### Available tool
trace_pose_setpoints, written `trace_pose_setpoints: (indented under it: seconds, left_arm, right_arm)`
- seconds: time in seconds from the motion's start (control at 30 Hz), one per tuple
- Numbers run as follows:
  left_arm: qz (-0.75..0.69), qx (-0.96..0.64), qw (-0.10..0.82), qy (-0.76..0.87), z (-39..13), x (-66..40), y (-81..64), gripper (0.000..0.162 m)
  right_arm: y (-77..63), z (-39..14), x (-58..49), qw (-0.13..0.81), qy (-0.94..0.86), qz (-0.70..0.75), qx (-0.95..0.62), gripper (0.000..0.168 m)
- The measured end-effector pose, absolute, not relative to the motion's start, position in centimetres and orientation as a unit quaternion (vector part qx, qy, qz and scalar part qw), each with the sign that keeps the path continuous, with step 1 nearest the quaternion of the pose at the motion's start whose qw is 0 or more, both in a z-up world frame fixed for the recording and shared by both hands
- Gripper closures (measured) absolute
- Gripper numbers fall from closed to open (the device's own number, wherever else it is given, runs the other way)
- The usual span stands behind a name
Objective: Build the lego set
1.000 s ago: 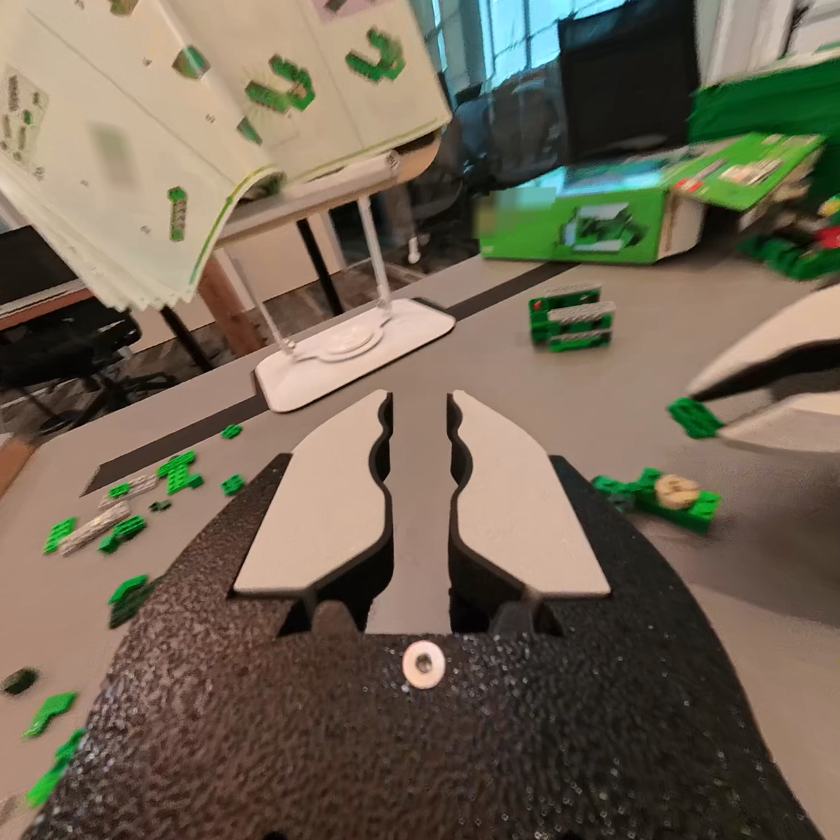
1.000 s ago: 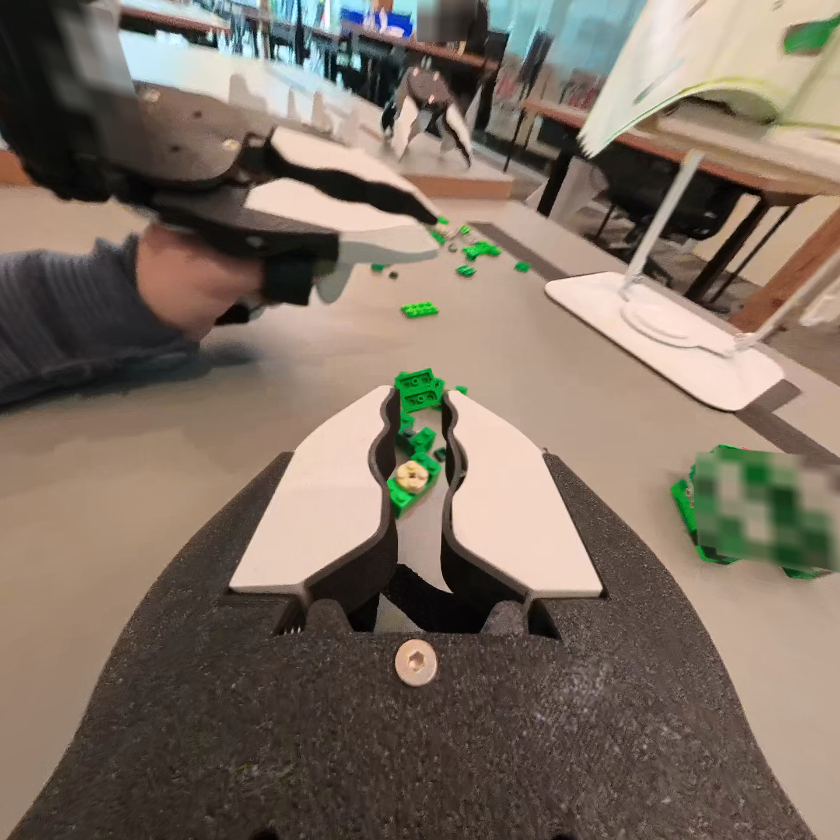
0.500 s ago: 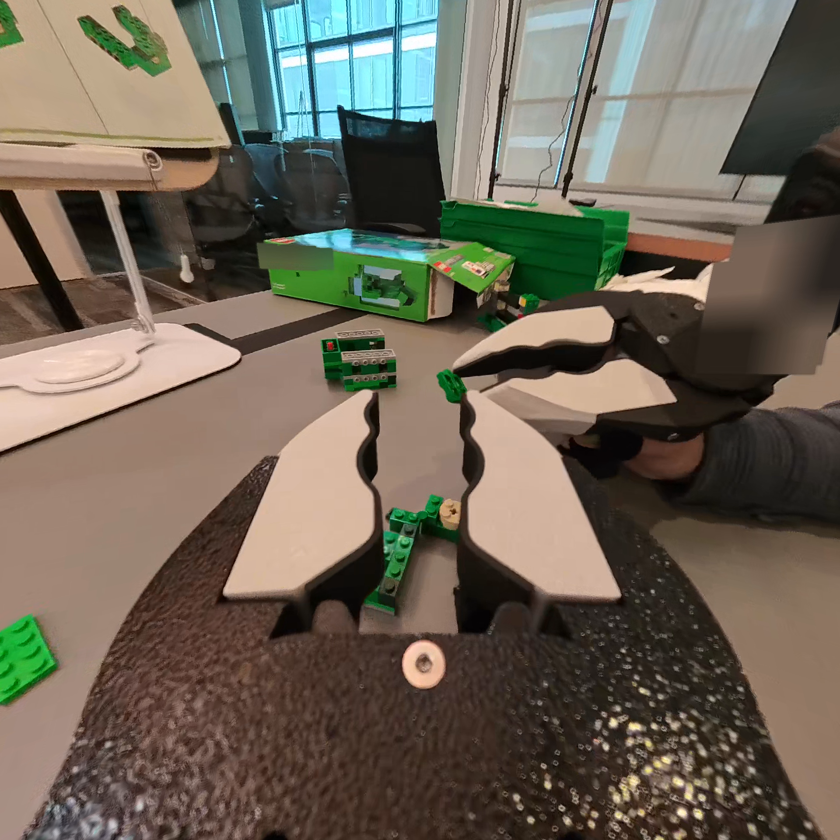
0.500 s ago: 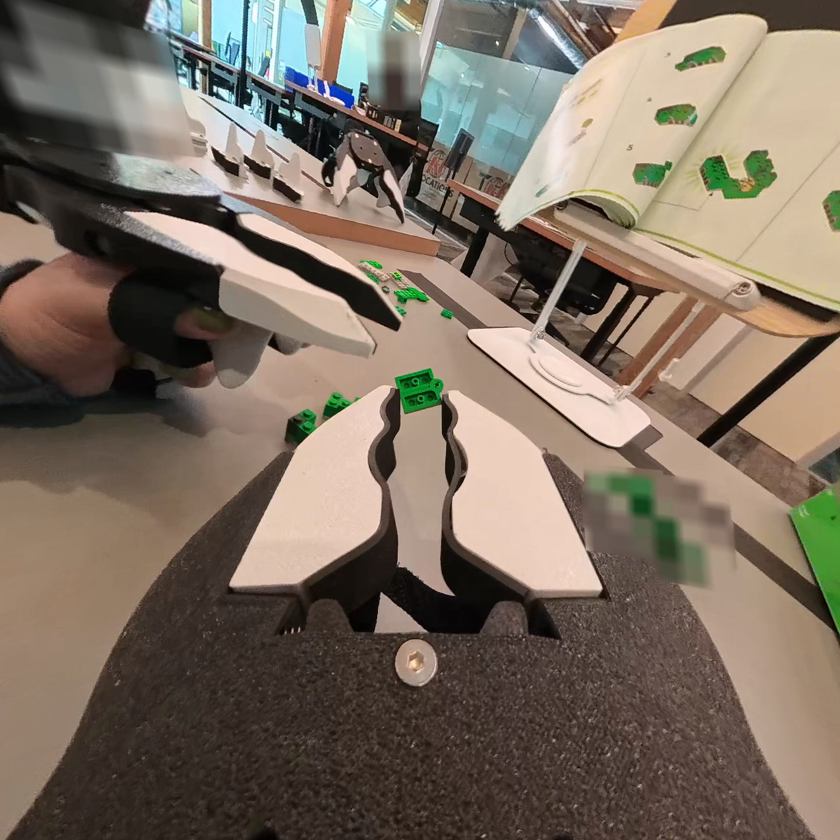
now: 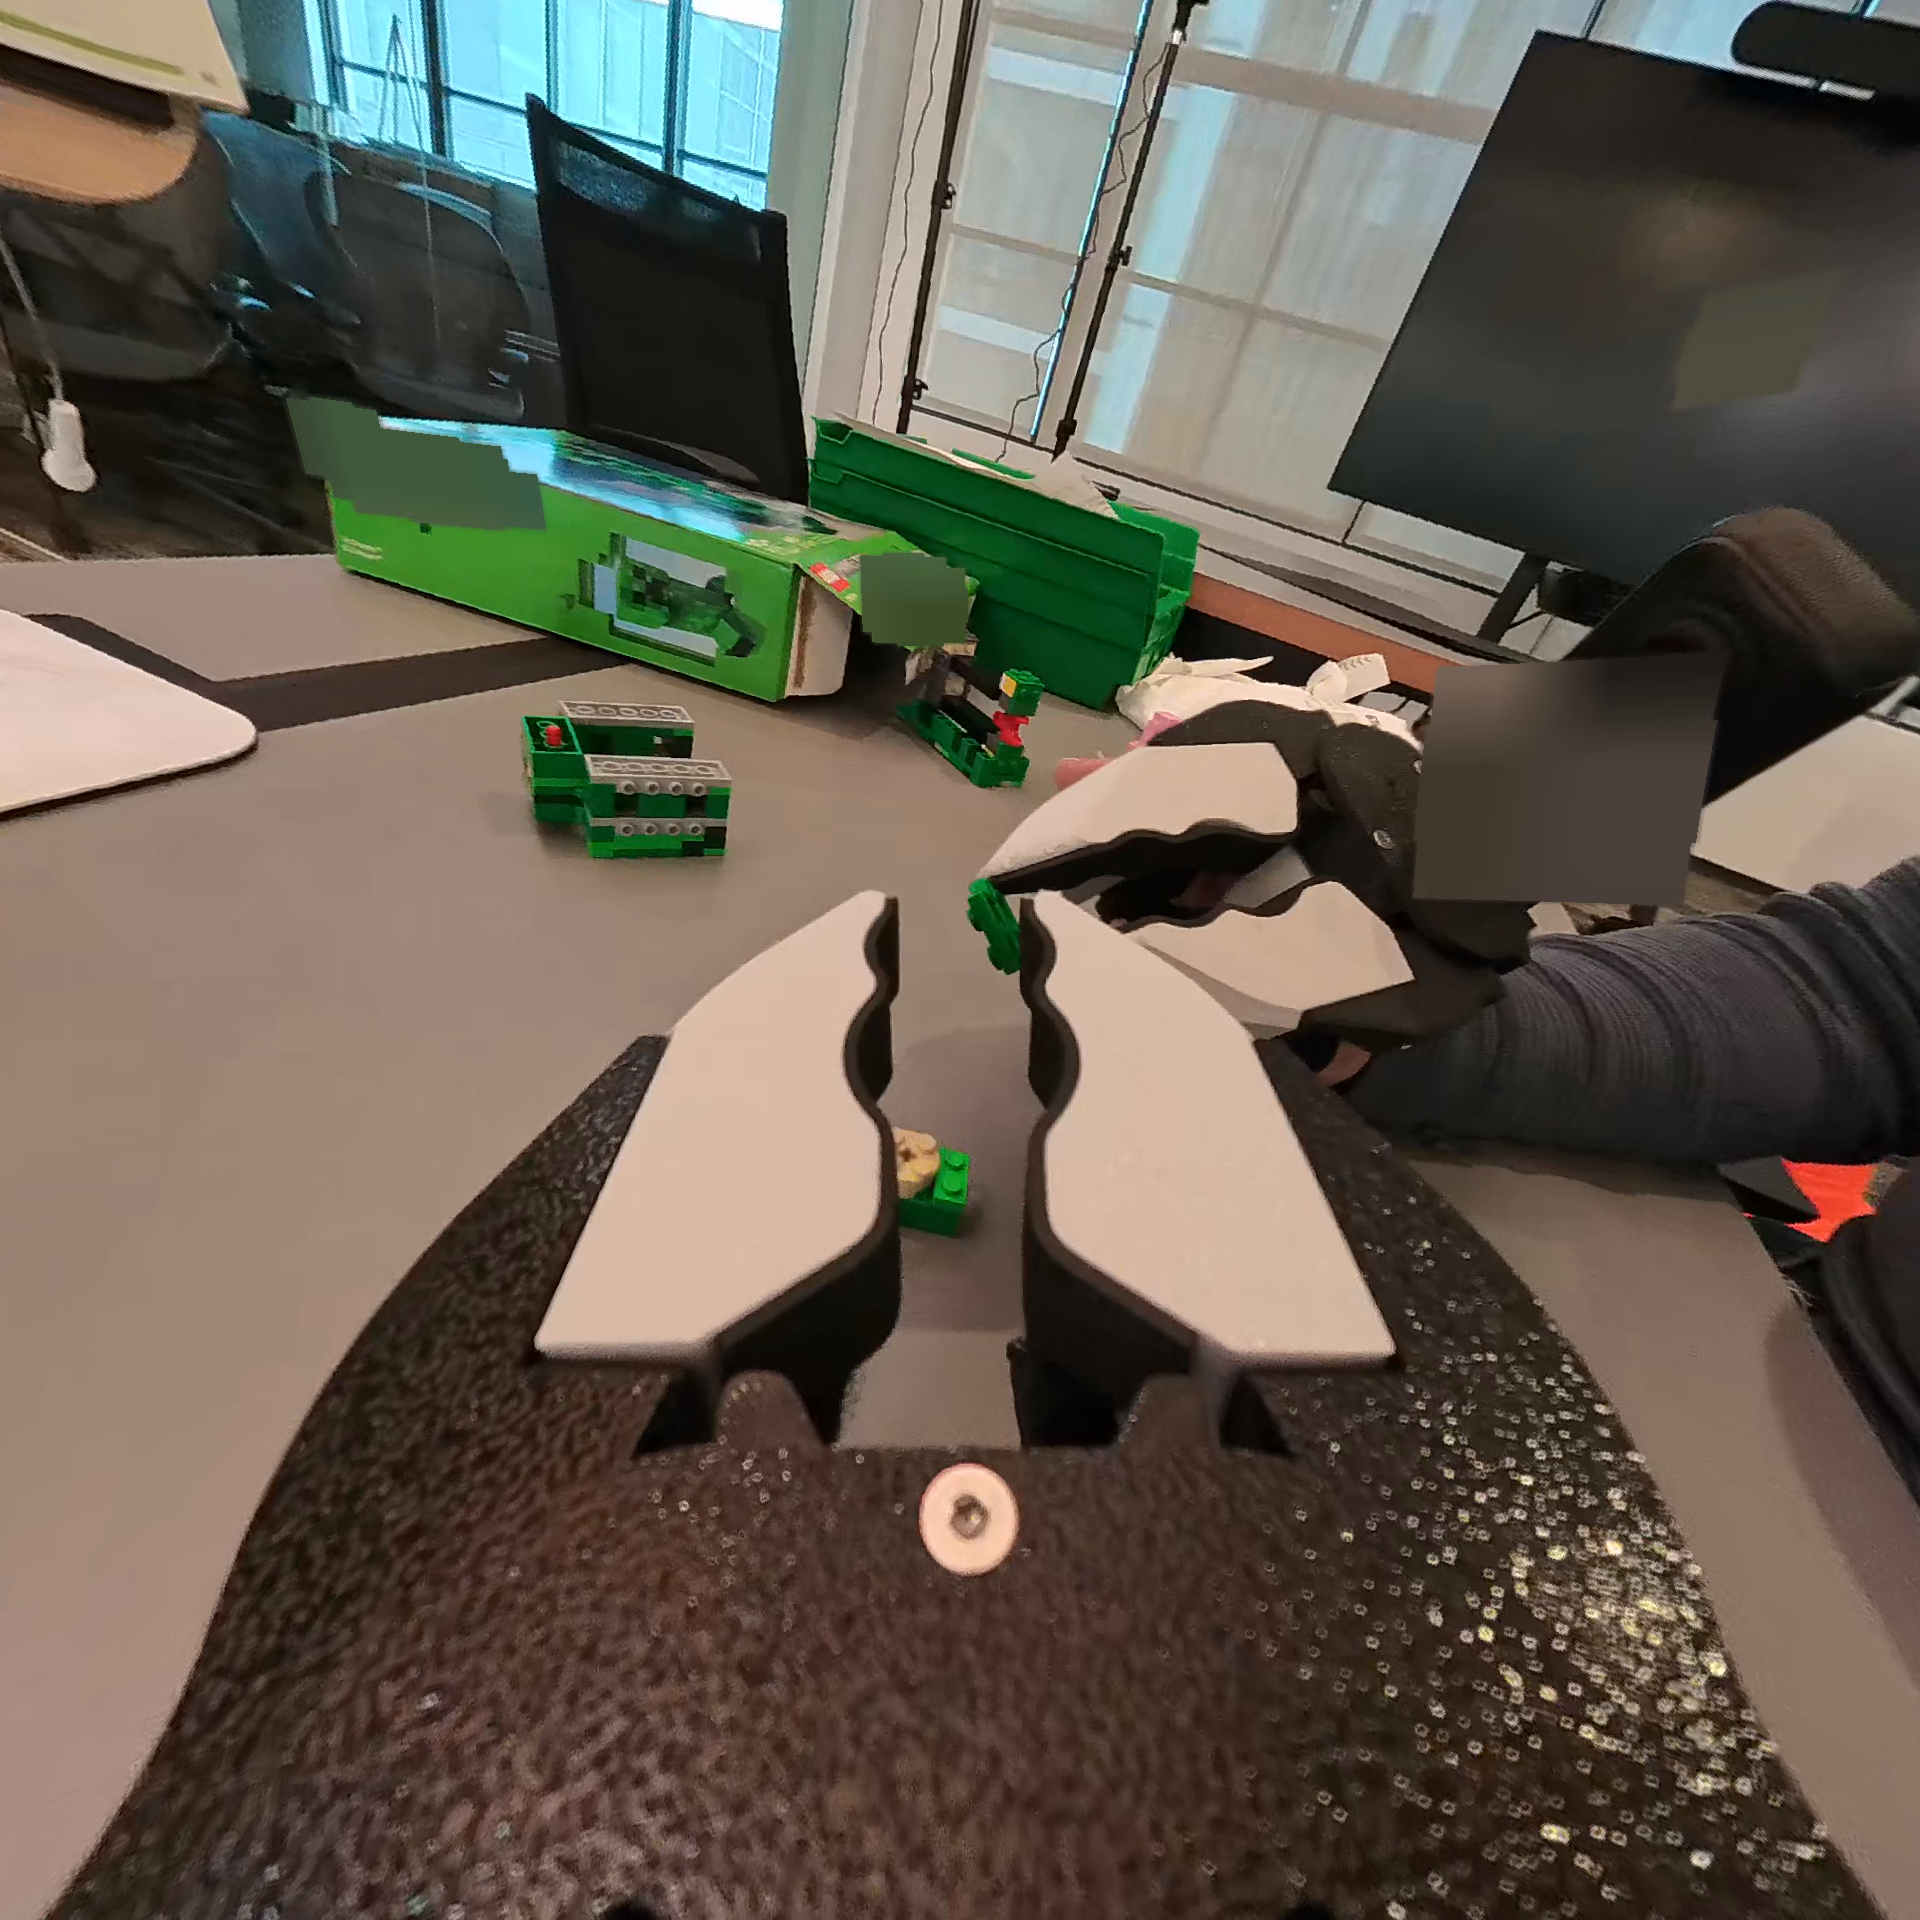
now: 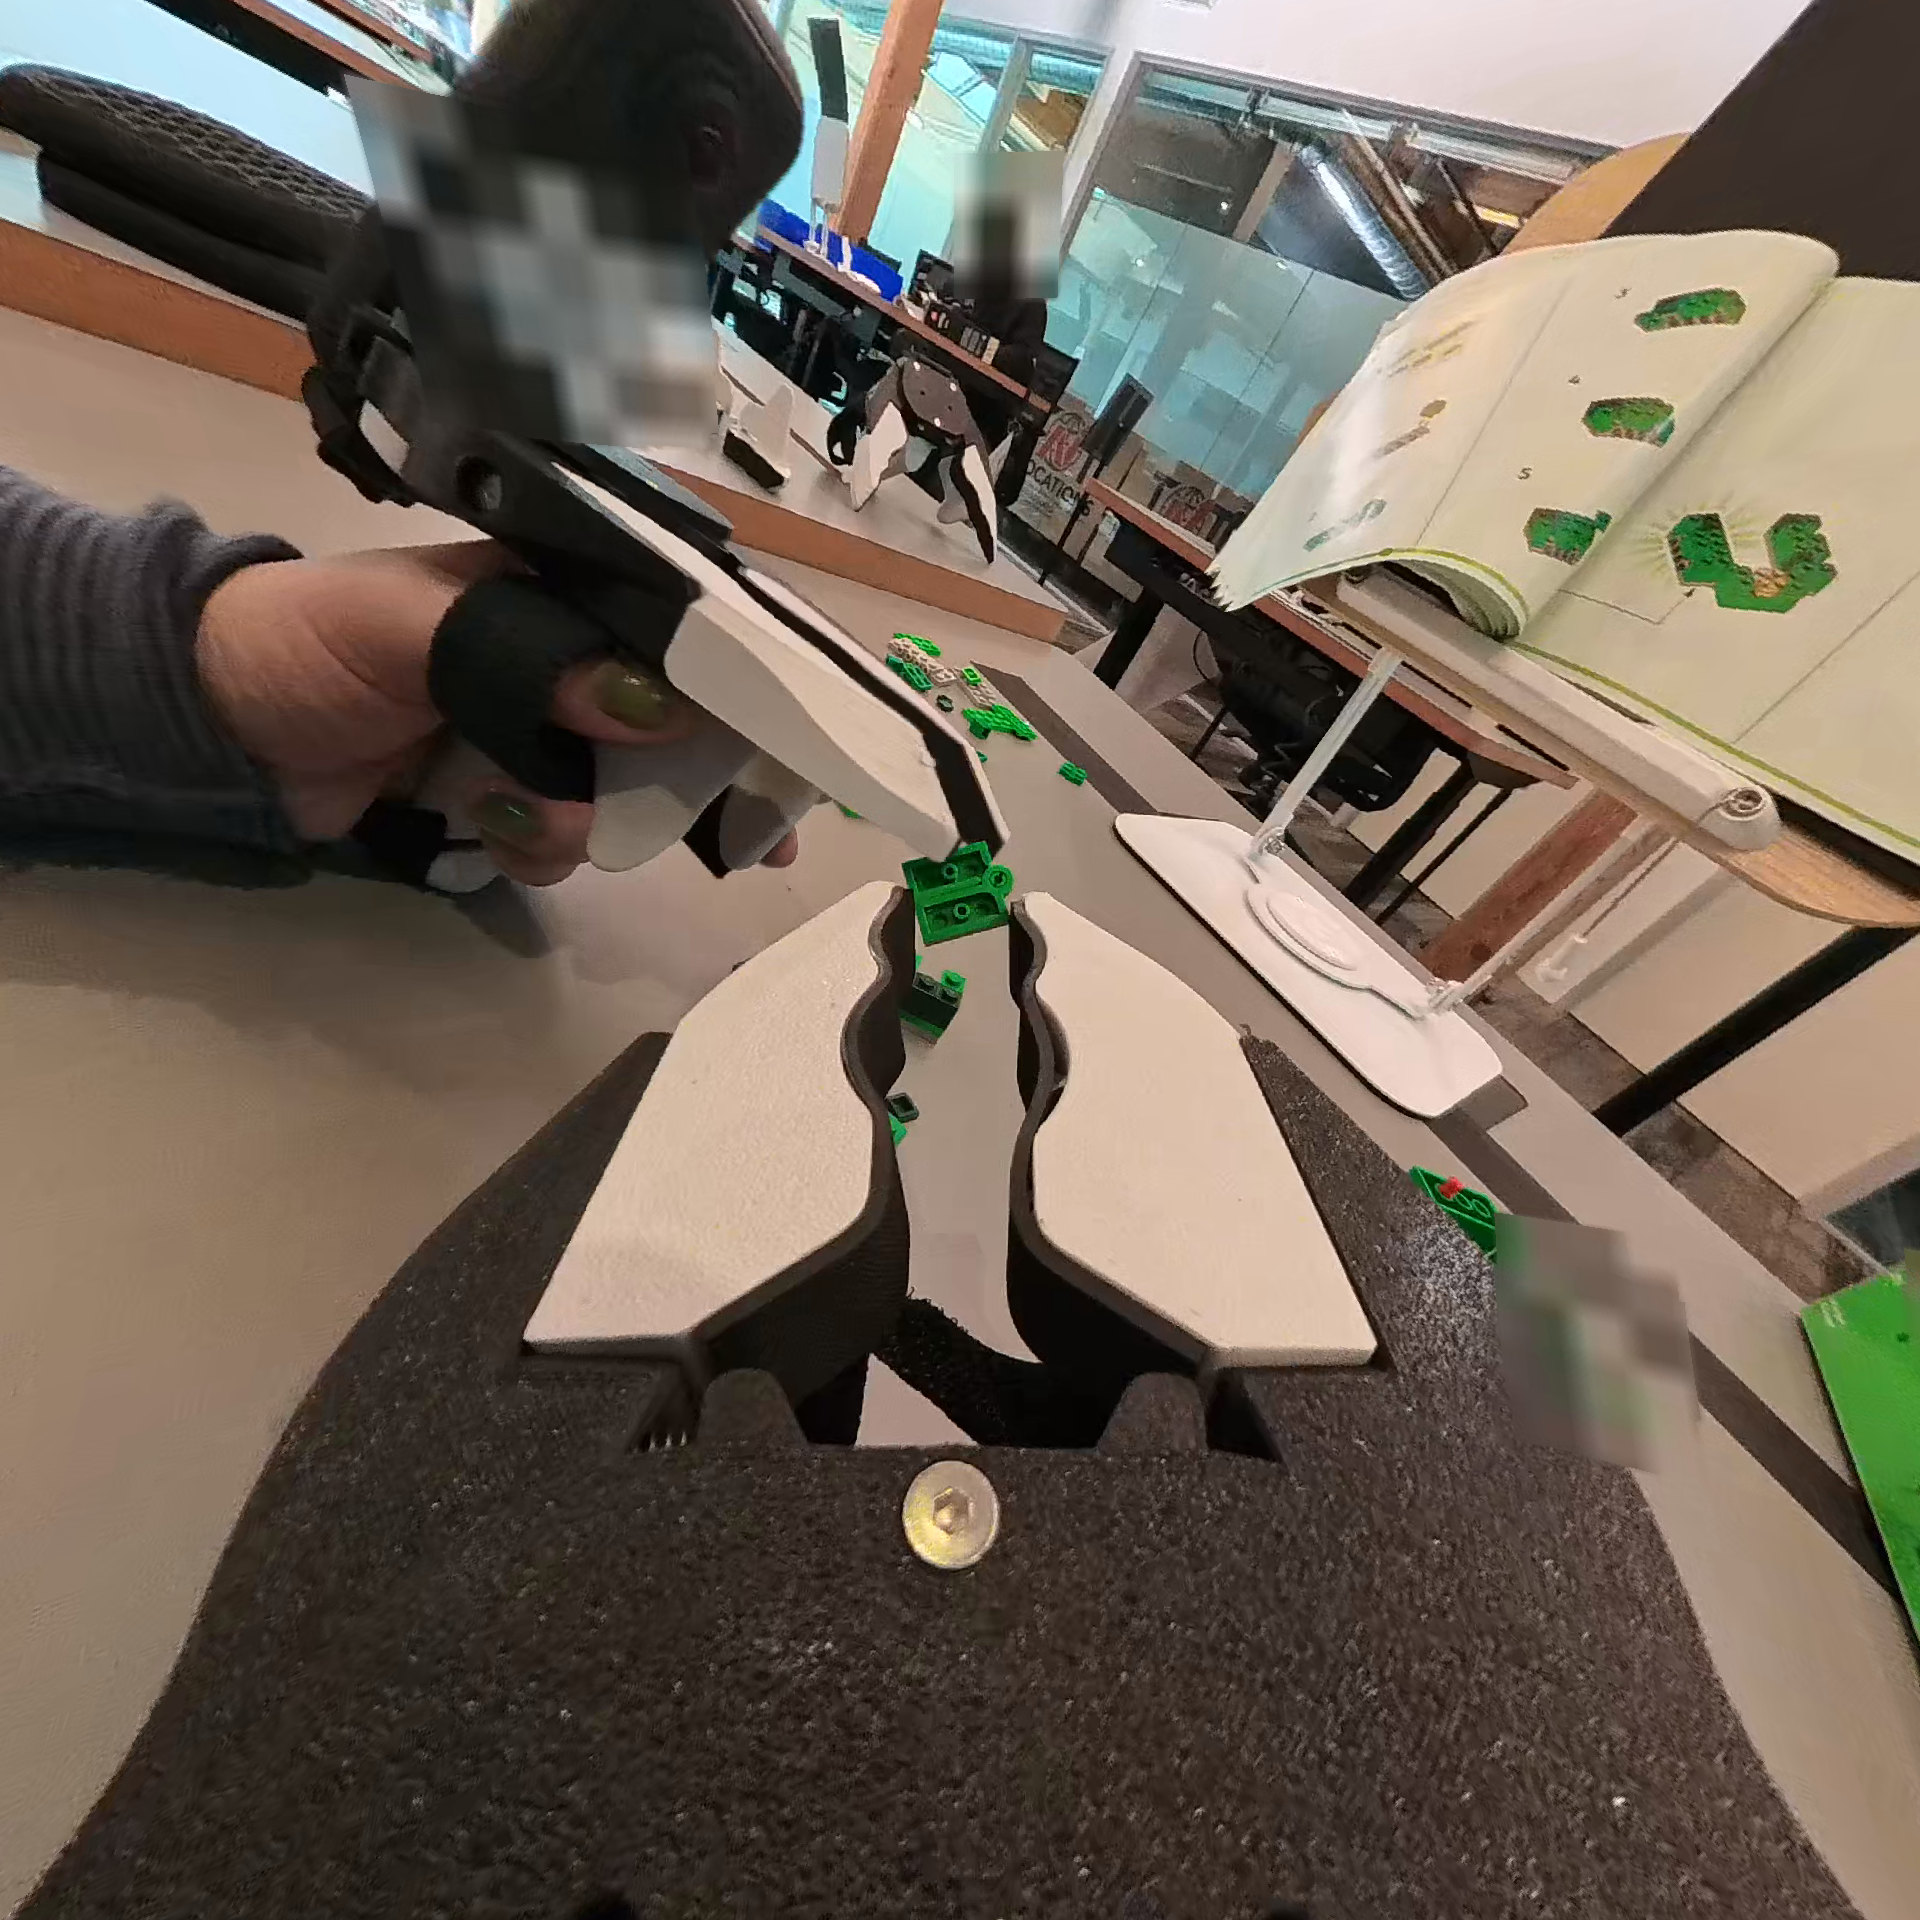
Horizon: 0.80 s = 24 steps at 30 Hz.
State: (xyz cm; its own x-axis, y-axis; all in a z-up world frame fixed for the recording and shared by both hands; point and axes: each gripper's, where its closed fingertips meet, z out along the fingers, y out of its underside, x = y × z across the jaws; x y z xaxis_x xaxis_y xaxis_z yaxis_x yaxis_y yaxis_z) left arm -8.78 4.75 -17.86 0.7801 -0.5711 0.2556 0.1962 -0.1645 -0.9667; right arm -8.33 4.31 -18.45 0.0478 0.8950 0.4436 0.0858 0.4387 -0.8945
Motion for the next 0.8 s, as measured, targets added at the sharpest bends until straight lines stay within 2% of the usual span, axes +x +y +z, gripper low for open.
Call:
trace_pose_setpoints:
  seconds: [0.2,0.47,0.7,0.8]
  left_arm:
    - [-0.323,-0.705,0.616,0.138,-18.13,-8.44,4.69,0.142]
    - [-0.350,-0.708,0.599,0.134,-18.34,-8.26,4.60,0.154]
    - [-0.361,-0.703,0.599,0.130,-18.20,-8.35,4.50,0.157]
    - [-0.365,-0.700,0.599,0.132,-18.11,-8.32,4.41,0.159]
  right_arm:
    - [4.15,-18.55,-8.36,0.596,-0.605,0.336,-0.406,0.152]
    - [4.00,-18.58,-8.36,0.596,-0.608,0.335,-0.403,0.152]
    - [3.93,-18.70,-8.42,0.594,-0.611,0.334,-0.403,0.152]
    - [3.99,-18.52,-8.34,0.600,-0.607,0.334,-0.401,0.159]
